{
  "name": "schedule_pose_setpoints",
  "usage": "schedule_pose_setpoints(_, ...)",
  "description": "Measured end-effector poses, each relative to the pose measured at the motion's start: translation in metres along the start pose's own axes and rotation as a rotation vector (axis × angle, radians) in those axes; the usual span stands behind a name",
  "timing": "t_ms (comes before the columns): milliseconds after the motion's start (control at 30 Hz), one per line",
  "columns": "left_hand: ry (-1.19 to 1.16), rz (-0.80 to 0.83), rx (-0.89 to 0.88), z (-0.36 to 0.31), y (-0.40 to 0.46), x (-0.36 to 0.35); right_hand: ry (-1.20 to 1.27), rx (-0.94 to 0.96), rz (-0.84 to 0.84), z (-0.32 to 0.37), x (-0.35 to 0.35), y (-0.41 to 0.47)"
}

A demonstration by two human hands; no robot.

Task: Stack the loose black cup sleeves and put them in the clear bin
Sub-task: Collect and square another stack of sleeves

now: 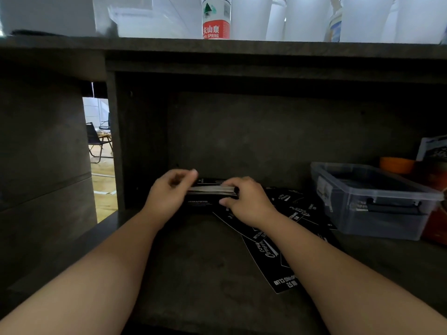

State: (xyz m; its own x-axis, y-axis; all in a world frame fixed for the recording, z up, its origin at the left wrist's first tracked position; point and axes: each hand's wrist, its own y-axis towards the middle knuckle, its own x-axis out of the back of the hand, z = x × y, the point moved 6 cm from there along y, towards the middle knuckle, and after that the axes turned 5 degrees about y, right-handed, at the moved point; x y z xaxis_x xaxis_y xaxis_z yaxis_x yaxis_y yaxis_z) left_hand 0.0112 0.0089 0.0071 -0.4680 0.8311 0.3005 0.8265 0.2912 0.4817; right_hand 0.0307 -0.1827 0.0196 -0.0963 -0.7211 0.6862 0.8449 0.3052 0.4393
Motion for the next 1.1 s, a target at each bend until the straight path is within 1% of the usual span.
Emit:
schedule_pose_setpoints(33,-0.139,-0.034,0.095,0.004,0.001,0.0,0.034,0.014,-0.007,0.003,-0.001,0.0)
schedule_pose_setpoints(67,-0.229,-0.087,0.159,0.009,0.002,0.002,0.069,0.025,-0.017,0.006,-0.002,0.0)
schedule_pose_setpoints(133,-0.289,-0.161,0.202,0.016,0.005,0.007,0.115,0.023,-0.019,0.008,-0.005,-0.001)
schedule_pose_setpoints(200,-0.266,-0.127,0.212,0.022,0.006,0.006,0.099,-0.029,0.023,0.003,-0.009,-0.003)
schedule_pose_setpoints(300,-0.249,-0.056,0.293,0.026,0.006,-0.001,0.038,-0.105,0.119,-0.006,-0.018,-0.005)
schedule_pose_setpoints(333,-0.205,-0.042,0.295,0.026,0.006,-0.003,0.045,-0.113,0.13,-0.006,-0.019,-0.006)
schedule_pose_setpoints(400,-0.119,-0.055,0.225,0.019,0.007,-0.006,0.075,-0.124,0.13,-0.006,-0.019,-0.006)
schedule_pose_setpoints(467,-0.066,-0.158,0.146,0.013,0.006,-0.003,0.026,-0.096,0.119,-0.003,-0.017,-0.006)
schedule_pose_setpoints(533,0.045,-0.251,0.043,0.008,0.004,0.002,-0.126,-0.03,0.119,0.0,-0.018,-0.005)
schedule_pose_setpoints(567,0.098,-0.247,0.009,0.007,0.005,0.002,-0.189,-0.007,0.135,0.001,-0.019,-0.005)
schedule_pose_setpoints(600,0.135,-0.209,0.011,0.009,0.006,-0.001,-0.227,-0.002,0.16,0.0,-0.021,-0.005)
schedule_pose_setpoints(667,0.168,-0.075,0.068,0.013,0.007,-0.009,-0.251,-0.001,0.195,0.0,-0.022,-0.005)
schedule_pose_setpoints(700,0.193,-0.036,0.076,0.013,0.007,-0.012,-0.249,0.008,0.197,0.0,-0.02,-0.005)
schedule_pose_setpoints(733,0.257,-0.049,0.052,0.011,0.006,-0.011,-0.241,0.018,0.191,0.0,-0.019,-0.005)
schedule_pose_setpoints(800,0.48,-0.185,-0.059,0.0,0.003,-0.004,-0.227,0.023,0.181,0.0,-0.018,-0.006)
schedule_pose_setpoints(833,0.556,-0.218,-0.113,-0.006,0.001,-0.003,-0.227,0.019,0.174,0.0,-0.018,-0.006)
schedule_pose_setpoints(867,0.598,-0.191,-0.146,-0.009,0.0,-0.005,-0.23,0.013,0.166,-0.001,-0.018,-0.006)
schedule_pose_setpoints(967,0.642,0.026,-0.147,-0.006,-0.002,-0.012,-0.221,0.006,0.16,-0.003,-0.018,-0.003)
schedule_pose_setpoints(1000,0.649,0.044,-0.137,-0.006,-0.003,-0.01,-0.211,0.01,0.173,-0.004,-0.017,-0.001)
schedule_pose_setpoints(1033,0.661,0.026,-0.128,-0.006,-0.003,-0.007,-0.195,0.022,0.19,-0.004,-0.014,0.0)
schedule_pose_setpoints(1100,0.727,-0.067,-0.101,-0.008,-0.003,0.001,-0.17,0.038,0.187,-0.007,-0.001,0.001)
